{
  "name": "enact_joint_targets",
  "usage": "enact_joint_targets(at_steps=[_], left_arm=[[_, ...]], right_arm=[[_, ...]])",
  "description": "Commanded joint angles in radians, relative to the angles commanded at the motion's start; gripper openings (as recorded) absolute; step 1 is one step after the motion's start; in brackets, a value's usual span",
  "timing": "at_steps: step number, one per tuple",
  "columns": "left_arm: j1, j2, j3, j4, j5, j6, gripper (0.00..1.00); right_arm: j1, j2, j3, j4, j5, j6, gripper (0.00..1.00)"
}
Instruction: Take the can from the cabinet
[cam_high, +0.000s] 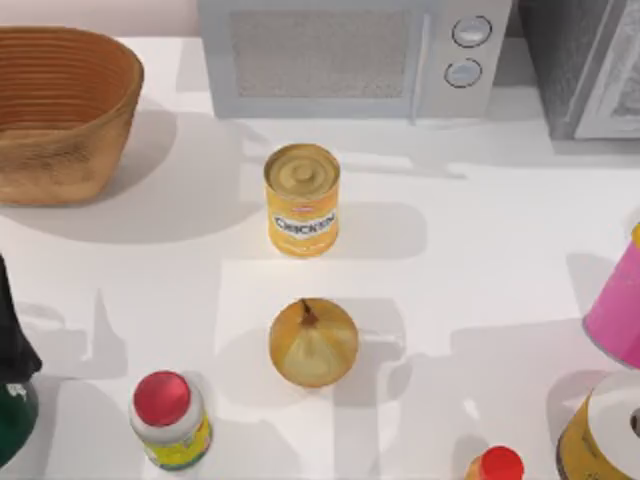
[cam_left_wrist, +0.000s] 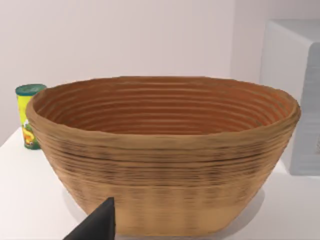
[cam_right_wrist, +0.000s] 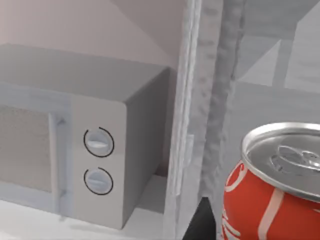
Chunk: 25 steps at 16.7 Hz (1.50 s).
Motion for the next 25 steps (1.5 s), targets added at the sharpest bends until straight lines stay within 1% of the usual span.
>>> enact_joint_targets(at_steps=[6, 9, 12, 15, 18, 23, 24, 25], left_arm=[[0.000, 0.000, 0.000, 0.000, 0.000, 0.000, 1.00], [0.000, 0.000, 0.000, 0.000, 0.000, 0.000, 1.00], [0.000, 0.000, 0.000, 0.000, 0.000, 0.000, 1.00], [0.000, 0.000, 0.000, 0.000, 0.000, 0.000, 1.00], [0.000, 0.000, 0.000, 0.000, 0.000, 0.000, 1.00], [0.000, 0.000, 0.000, 0.000, 0.000, 0.000, 1.00], [0.000, 0.000, 0.000, 0.000, 0.000, 0.000, 1.00], [0.000, 0.000, 0.000, 0.000, 0.000, 0.000, 1.00]], right_arm=[[-0.272, 0.610, 0.196, 0.382, -0.453, -0.020, 0.00], [-0.390, 0.896, 0.284, 0.558, -0.662, -0.025, 0.00], [-0.481, 1.143, 0.356, 0.708, -0.841, -0.028, 0.00], [-0.540, 1.325, 0.405, 0.817, -0.973, -0.030, 0.00], [-0.567, 1.418, 0.430, 0.874, -1.043, -0.030, 0.00], [-0.570, 1.428, 0.432, 0.881, -1.051, -0.031, 0.00], [-0.560, 1.491, 0.550, 0.882, -0.938, -0.028, 0.00], [-0.559, 1.489, 0.547, 0.880, -0.939, -0.030, 0.00]])
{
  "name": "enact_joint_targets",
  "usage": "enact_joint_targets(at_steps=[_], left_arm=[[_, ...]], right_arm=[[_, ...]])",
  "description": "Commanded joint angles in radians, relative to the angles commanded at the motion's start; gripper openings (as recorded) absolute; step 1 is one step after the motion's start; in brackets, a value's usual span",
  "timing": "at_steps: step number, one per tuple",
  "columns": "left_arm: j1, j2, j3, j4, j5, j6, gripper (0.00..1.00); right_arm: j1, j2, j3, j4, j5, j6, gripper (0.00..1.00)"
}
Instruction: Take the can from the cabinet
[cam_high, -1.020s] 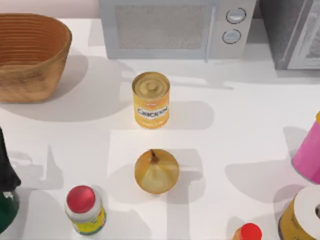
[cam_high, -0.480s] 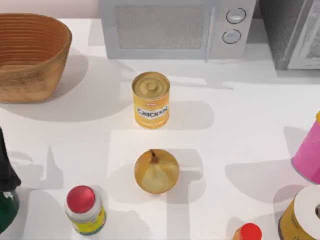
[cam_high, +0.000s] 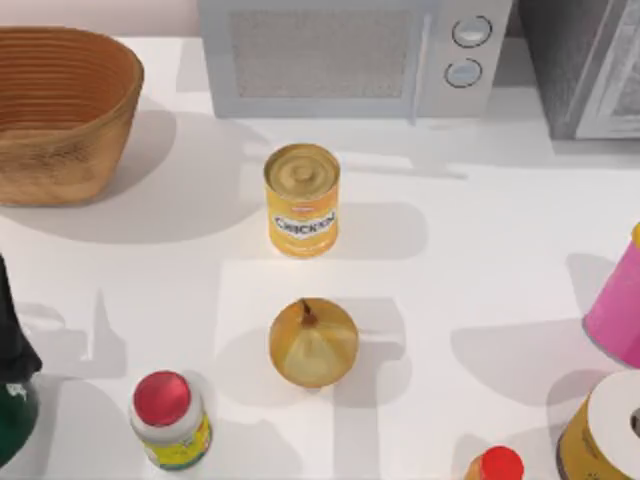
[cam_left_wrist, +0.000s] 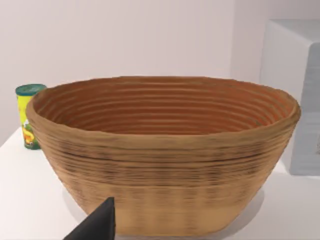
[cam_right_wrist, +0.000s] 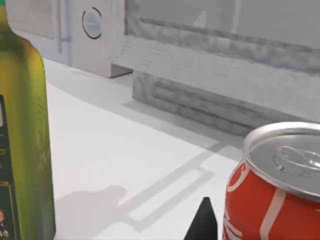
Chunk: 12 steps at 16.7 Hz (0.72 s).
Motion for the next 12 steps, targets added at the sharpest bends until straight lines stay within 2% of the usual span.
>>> enact_joint_targets(at_steps=[10, 12], left_arm=[[0.000, 0.000, 0.000, 0.000, 0.000, 0.000, 1.00], [0.000, 0.000, 0.000, 0.000, 0.000, 0.000, 1.00]], right_arm=[[0.061, -0.061, -0.124, -0.071, -0.040, -0.081, 0.00], [0.061, -0.061, -0.124, -0.071, -0.040, -0.081, 0.15]])
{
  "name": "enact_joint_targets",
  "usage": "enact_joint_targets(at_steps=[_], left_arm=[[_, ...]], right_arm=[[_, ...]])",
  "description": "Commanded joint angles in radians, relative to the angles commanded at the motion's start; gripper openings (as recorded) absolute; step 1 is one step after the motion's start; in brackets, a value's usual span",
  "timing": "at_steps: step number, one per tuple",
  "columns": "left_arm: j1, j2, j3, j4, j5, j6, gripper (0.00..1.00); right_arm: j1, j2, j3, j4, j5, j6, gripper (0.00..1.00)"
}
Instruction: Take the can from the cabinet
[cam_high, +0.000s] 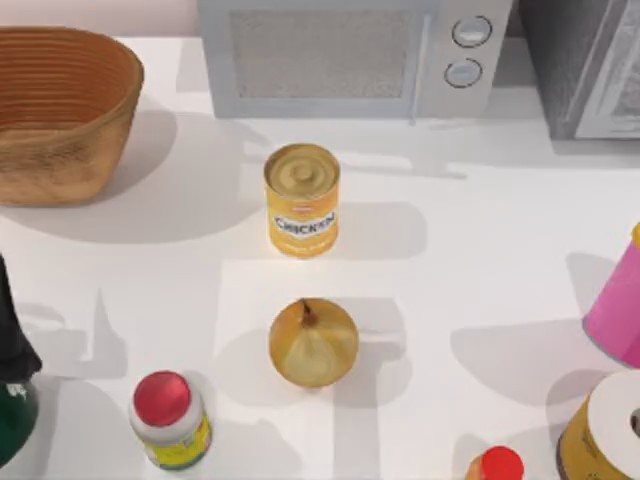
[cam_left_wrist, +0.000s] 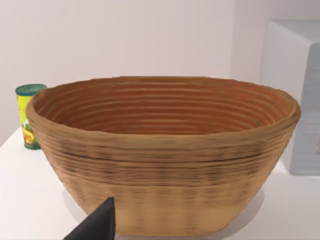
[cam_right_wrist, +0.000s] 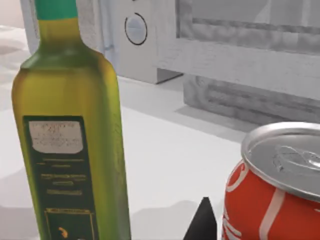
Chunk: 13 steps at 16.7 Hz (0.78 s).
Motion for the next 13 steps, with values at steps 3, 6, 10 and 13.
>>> enact_joint_targets(at_steps=[3, 6, 10, 13], left_arm=[[0.000, 0.000, 0.000, 0.000, 0.000, 0.000, 1.00], [0.000, 0.000, 0.000, 0.000, 0.000, 0.000, 1.00], [0.000, 0.000, 0.000, 0.000, 0.000, 0.000, 1.00], [0.000, 0.000, 0.000, 0.000, 0.000, 0.000, 1.00]], right_arm=[[0.000, 0.000, 0.000, 0.000, 0.000, 0.000, 0.38], [0.000, 0.000, 0.000, 0.000, 0.000, 0.000, 0.60], [0.000, 0.000, 0.000, 0.000, 0.000, 0.000, 0.90], [0.000, 0.000, 0.000, 0.000, 0.000, 0.000, 1.00]])
